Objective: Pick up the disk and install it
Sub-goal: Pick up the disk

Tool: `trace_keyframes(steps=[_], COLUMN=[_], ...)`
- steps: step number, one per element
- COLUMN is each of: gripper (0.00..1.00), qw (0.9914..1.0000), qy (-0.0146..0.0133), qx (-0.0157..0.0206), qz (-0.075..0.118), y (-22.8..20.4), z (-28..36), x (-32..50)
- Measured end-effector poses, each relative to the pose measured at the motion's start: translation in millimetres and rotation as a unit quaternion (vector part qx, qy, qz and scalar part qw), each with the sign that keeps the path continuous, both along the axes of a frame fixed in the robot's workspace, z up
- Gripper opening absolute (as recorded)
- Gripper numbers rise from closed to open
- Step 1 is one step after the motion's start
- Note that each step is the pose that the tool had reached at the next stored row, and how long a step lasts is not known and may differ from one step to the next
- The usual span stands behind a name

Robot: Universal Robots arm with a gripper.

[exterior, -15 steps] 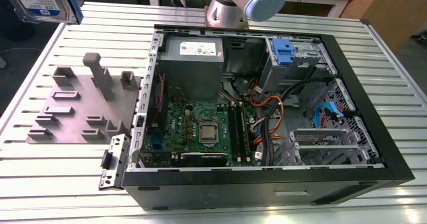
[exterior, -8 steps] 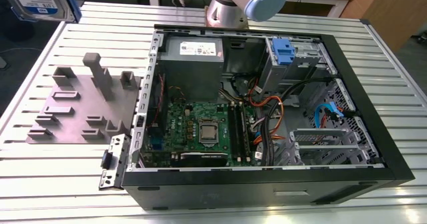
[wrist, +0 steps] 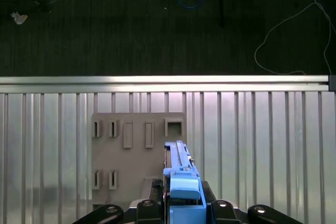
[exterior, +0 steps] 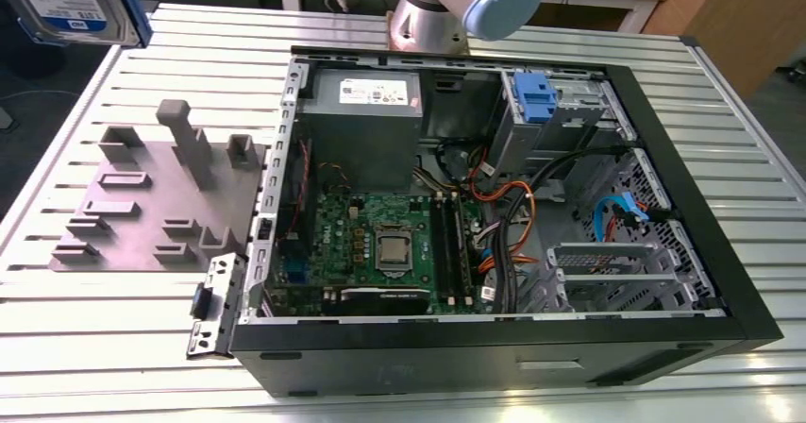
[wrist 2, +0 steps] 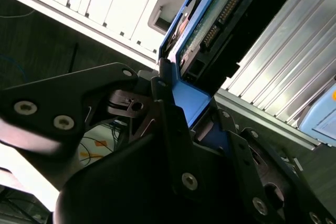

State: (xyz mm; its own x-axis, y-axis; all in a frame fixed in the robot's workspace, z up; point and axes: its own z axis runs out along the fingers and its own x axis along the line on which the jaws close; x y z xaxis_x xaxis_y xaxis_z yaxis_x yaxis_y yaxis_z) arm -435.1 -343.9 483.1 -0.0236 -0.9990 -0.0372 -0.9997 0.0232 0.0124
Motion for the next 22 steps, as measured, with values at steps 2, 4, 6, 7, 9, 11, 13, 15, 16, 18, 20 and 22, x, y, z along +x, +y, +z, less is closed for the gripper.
trace_keyframes(steps=[2, 4, 6, 7, 9, 11, 13, 15, 16, 18, 20, 22], gripper=[0.37, 0.37, 0.37, 0.37, 0.37, 0.37, 0.37, 0.37, 0.37, 0.37, 0.37, 0.37], qw=[1.00000, 1.00000, 1.00000, 1.00000, 1.00000, 1.00000, 1.00000, 1.00000, 1.00000, 1.00000, 1.00000, 1.00000], qy=[0.0000, 0.0000, 0.0000, 0.0000, 0.0000, 0.0000, 0.0000, 0.0000, 0.0000, 0.0000, 0.0000, 0.0000], qx=[0.0000, 0.0000, 0.0000, 0.0000, 0.0000, 0.0000, 0.0000, 0.0000, 0.0000, 0.0000, 0.0000, 0.0000], qz=[0.000, 0.000, 0.000, 0.000, 0.000, 0.000, 0.000, 0.000, 0.000, 0.000, 0.000, 0.000], y=[-0.1, -0.1, -0.1, -0.1, 0.0, -0.1, -0.1, -0.1, -0.3, -1.1, -2.6, -4.1], z=[0.0, 0.0, 0.0, 0.0, 0.0, 0.0, 0.0, 0.0, 0.0, 0.0, 0.0, 0.0], x=[3.9, 8.1, 11.8, 13.3, 14.0, 14.0, 14.1, 14.2, 14.3, 14.9, 15.3, 16.2])
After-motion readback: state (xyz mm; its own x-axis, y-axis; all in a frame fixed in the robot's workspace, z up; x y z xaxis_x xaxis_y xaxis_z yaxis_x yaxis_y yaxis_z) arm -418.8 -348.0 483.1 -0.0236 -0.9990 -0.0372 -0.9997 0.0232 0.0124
